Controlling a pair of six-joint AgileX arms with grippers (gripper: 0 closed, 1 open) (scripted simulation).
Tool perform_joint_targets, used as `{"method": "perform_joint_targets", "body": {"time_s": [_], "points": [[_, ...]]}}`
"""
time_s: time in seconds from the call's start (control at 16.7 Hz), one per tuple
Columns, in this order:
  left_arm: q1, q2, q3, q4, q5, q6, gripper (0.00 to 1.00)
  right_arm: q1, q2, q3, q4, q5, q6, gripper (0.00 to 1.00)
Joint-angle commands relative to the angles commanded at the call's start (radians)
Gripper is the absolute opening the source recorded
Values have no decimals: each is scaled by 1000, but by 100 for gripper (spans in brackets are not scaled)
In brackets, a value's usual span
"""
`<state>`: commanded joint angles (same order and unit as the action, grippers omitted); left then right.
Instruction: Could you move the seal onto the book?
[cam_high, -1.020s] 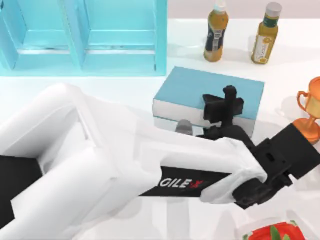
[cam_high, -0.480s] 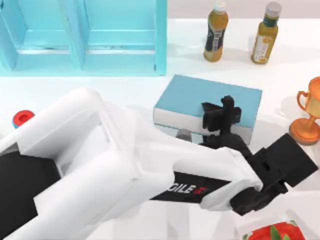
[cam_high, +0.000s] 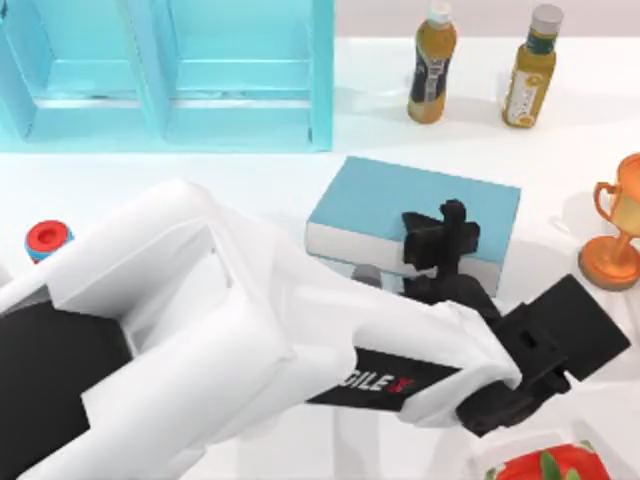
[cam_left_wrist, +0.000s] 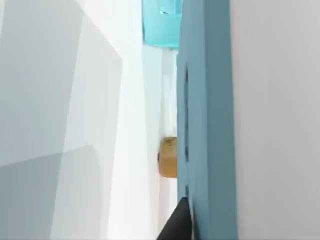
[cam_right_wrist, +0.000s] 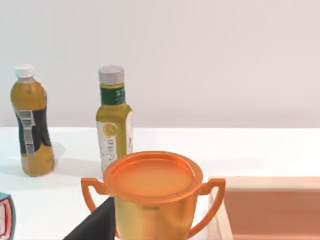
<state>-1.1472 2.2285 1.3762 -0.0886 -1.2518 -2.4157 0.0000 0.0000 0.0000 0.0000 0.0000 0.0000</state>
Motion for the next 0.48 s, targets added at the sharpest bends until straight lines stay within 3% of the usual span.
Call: {"method": "perform_joint_targets", "body": {"time_s": [0.48], "points": [[0,0,0,0,0,0,83,0,0,0,0,0,0,100]]}}
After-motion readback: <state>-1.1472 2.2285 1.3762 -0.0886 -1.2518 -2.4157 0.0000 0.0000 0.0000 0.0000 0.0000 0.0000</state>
